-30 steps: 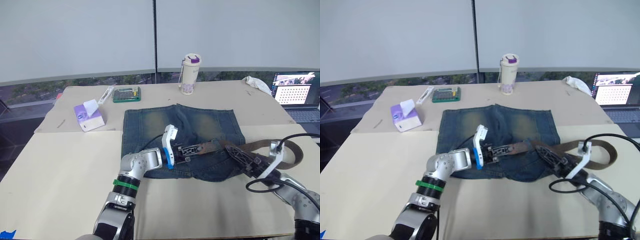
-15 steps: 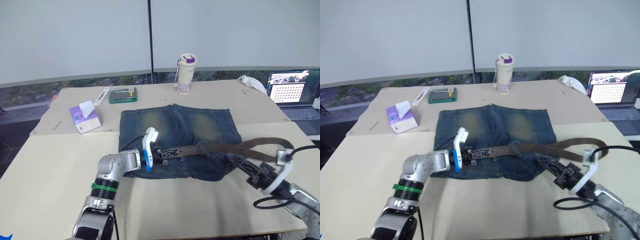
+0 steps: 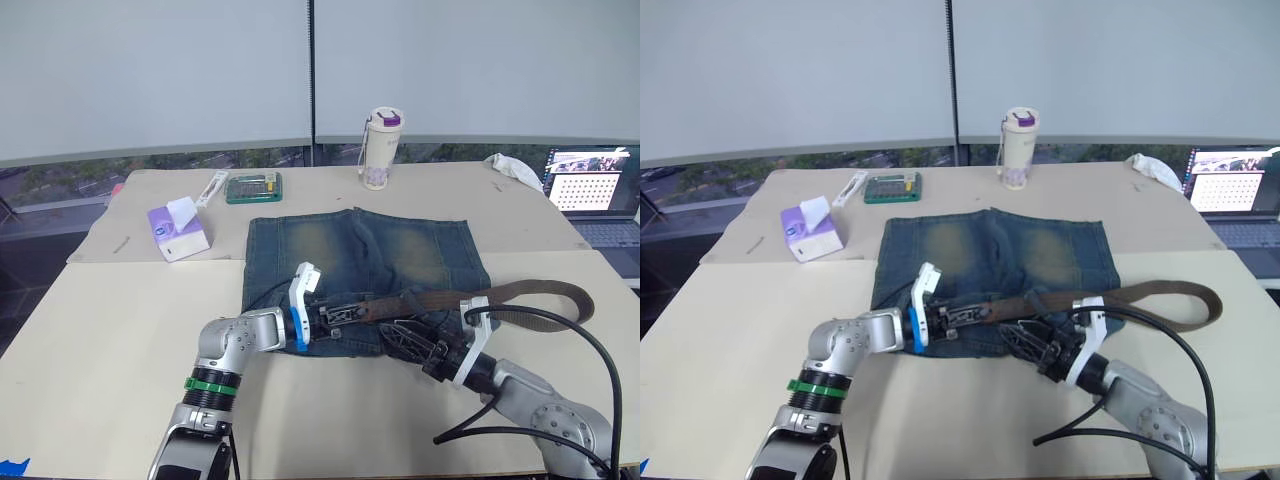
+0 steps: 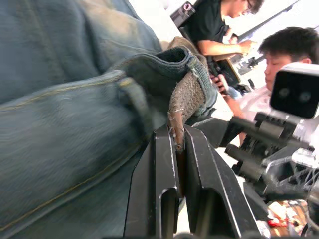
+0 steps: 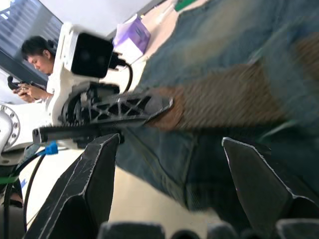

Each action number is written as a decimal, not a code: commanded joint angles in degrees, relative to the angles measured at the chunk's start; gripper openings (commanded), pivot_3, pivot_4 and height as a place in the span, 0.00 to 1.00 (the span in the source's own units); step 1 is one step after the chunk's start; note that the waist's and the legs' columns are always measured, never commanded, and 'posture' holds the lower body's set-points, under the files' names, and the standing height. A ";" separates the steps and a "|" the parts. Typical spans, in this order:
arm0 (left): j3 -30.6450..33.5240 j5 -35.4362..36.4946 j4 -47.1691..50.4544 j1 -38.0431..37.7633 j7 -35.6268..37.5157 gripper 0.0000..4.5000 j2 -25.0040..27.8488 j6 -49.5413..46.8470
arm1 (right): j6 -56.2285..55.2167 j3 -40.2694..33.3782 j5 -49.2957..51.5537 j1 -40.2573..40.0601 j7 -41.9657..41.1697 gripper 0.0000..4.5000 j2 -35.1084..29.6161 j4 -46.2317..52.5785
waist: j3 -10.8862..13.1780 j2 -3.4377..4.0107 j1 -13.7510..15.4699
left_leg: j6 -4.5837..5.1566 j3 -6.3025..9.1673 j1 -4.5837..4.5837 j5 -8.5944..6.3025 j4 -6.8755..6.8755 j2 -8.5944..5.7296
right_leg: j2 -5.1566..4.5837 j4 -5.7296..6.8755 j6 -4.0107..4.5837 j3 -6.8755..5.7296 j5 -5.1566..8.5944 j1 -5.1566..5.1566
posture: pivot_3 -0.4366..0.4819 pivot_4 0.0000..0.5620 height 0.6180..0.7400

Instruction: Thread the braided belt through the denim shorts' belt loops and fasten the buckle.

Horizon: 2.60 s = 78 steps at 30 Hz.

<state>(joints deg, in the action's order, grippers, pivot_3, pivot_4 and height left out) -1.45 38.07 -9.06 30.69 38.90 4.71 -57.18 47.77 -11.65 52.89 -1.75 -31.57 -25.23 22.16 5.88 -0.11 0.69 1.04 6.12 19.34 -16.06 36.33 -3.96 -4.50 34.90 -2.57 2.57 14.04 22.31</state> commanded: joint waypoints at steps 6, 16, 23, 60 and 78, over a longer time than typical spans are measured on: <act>-1.58 -2.19 -3.47 3.49 -0.18 0.00 -4.15 4.47 | -3.79 -2.40 -4.34 1.61 3.60 0.81 -0.01 -2.07 | 0.07 -0.12 0.01 | 0.00 -0.01 -0.02 0.00 0.01 -0.02 | 0.03 0.01 -0.02 0.00 0.01 -0.01 | 0.48 0.27 1.00; -1.95 -4.36 -4.33 2.65 1.14 0.00 -1.34 6.27 | -5.97 -17.38 12.92 10.11 19.16 0.81 12.14 -8.88 | -0.01 0.02 -0.07 | -0.02 0.01 -0.03 0.01 -0.02 0.00 | 0.04 0.07 -0.01 0.04 0.01 0.02 | 0.48 0.27 1.00; -0.87 -3.91 -2.78 1.69 1.13 0.00 0.81 5.58 | -5.32 -19.77 17.78 11.40 30.07 0.81 13.72 -11.99 | -0.07 0.11 -0.09 | 0.01 0.03 0.03 0.00 -0.04 -0.02 | -0.02 0.12 0.00 0.04 0.00 0.04 | 0.48 0.27 1.00; 3.76 2.45 2.47 0.91 -3.13 0.00 -1.23 1.90 | -0.52 -13.92 31.97 2.28 28.12 0.81 5.74 -7.38 | -0.06 0.10 -0.19 | 0.11 -0.02 0.03 -0.05 -0.03 -0.01 | 0.00 0.06 -0.02 0.00 0.01 -0.05 | 0.48 0.27 1.00; 2.83 2.35 2.15 0.87 -4.02 0.00 -2.80 1.85 | -2.13 -6.52 23.95 6.91 22.93 0.40 7.02 -6.88 | -0.05 0.08 -0.05 | 0.10 -0.03 0.01 -0.04 -0.01 -0.03 | 0.01 0.04 -0.06 0.00 0.04 -0.04 | 0.48 0.27 1.00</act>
<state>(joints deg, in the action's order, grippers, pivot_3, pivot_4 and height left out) 1.32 39.62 -8.49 31.14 34.47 1.98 -55.30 45.42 -18.47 76.66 3.91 -7.06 -17.55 13.75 5.83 -0.03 0.64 1.14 6.09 19.35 -16.11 36.32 -3.99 -4.49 34.94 -2.63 2.57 14.08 22.28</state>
